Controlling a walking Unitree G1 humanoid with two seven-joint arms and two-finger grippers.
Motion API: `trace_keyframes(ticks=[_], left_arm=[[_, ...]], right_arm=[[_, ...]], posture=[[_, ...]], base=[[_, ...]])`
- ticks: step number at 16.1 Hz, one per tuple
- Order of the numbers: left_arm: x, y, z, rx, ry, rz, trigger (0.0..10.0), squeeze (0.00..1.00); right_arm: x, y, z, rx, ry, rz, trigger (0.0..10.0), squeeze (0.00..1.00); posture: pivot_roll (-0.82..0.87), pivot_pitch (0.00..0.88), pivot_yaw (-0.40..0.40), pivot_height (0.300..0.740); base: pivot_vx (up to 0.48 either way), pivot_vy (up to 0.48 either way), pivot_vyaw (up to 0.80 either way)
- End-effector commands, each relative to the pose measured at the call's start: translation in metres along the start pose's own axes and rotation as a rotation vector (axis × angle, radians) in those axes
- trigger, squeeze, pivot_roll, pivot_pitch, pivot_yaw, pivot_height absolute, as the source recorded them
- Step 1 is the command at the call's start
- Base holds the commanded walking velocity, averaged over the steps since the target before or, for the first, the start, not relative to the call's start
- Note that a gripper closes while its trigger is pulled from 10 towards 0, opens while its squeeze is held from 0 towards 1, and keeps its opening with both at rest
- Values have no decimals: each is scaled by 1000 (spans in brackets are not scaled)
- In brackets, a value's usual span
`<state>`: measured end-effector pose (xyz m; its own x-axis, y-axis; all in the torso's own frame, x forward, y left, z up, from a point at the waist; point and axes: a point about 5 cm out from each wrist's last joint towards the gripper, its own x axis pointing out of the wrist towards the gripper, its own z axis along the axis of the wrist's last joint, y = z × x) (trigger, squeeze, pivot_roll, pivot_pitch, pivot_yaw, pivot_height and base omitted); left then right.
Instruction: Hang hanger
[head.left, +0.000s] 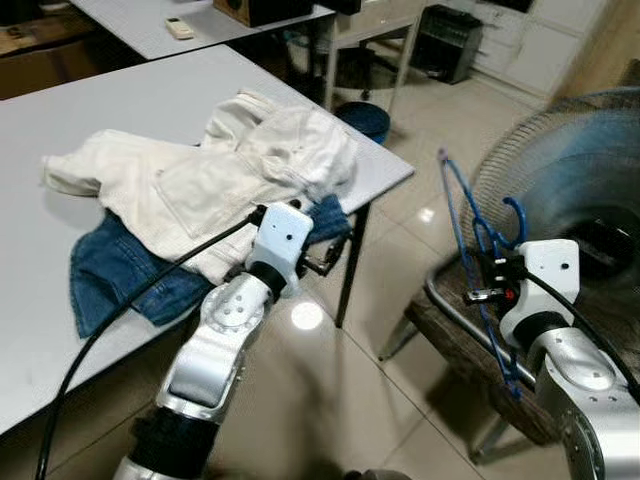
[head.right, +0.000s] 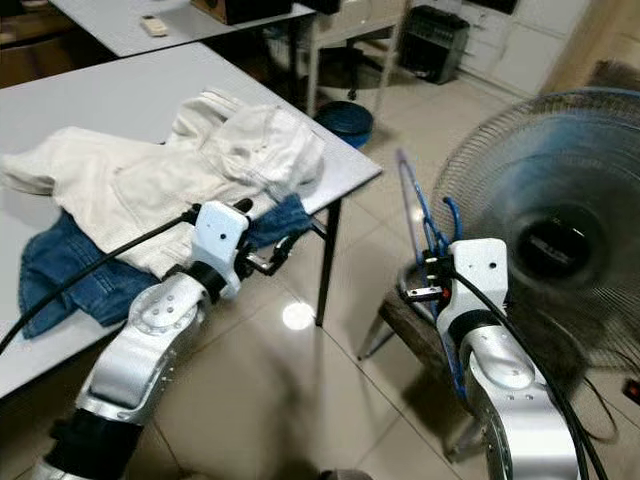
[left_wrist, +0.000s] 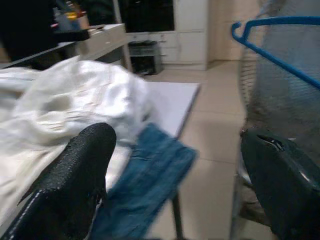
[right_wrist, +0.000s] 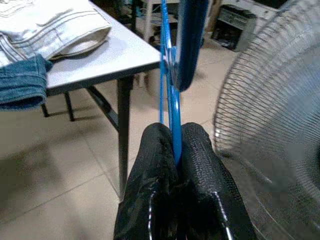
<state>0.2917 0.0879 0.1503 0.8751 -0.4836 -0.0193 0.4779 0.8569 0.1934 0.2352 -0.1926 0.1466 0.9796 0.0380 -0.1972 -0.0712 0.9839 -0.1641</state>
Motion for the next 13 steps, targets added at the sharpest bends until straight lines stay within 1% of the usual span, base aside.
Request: trace_keyframes(ticks=[1,2,3,4,5,9,10,11,12,13], left_arm=[[0,-1,3,-1,-6,-4,10000,0],[0,-1,3,0,-6,-5,10000,0],[-1,-3,2,3,-3,-9,10000,0],[-1,-3,2,5,-1,-10,10000,0],[-2,-3,2,5,2,-11,10000,0],[-3,-7,1,8,4,-27,10000,0],[-4,-6,2,-31,-10,-37,10000,0],[-5,-7,4,-50,-24,-56,10000,1000],[-5,-7,4,-59,-22,-76,10000,1000],[-5,-9,2,-38,-2,-102,10000,1000]], right_arm=[[-1,-2,1,-27,-4,0,10000,0],[-1,-1,0,-41,0,4,10000,0],[-1,0,0,-59,3,8,10000,0],[-1,0,0,-32,1,3,10000,0],[-2,-1,0,-3,-1,-3,10000,0],[-1,-1,0,-23,1,5,10000,0],[-1,-1,0,-24,1,3,10000,0],[-1,-2,0,-23,1,1,10000,0],[-1,-2,-1,-23,4,-1,10000,0],[-1,-3,-2,-25,8,-7,10000,0]], posture=[[-93,58,-51,740],[-92,57,-52,740],[-91,62,-55,740],[-91,62,-55,740],[-89,65,-62,740],[-89,65,-62,740],[-89,65,-62,740],[-89,67,-65,740],[-89,65,-63,740],[-90,65,-62,740]], base=[[300,0,0],[300,0,0],[292,0,800],[244,0,0],[0,0,0],[0,0,0],[0,0,0],[0,0,0],[0,0,0],[0,0,0]])
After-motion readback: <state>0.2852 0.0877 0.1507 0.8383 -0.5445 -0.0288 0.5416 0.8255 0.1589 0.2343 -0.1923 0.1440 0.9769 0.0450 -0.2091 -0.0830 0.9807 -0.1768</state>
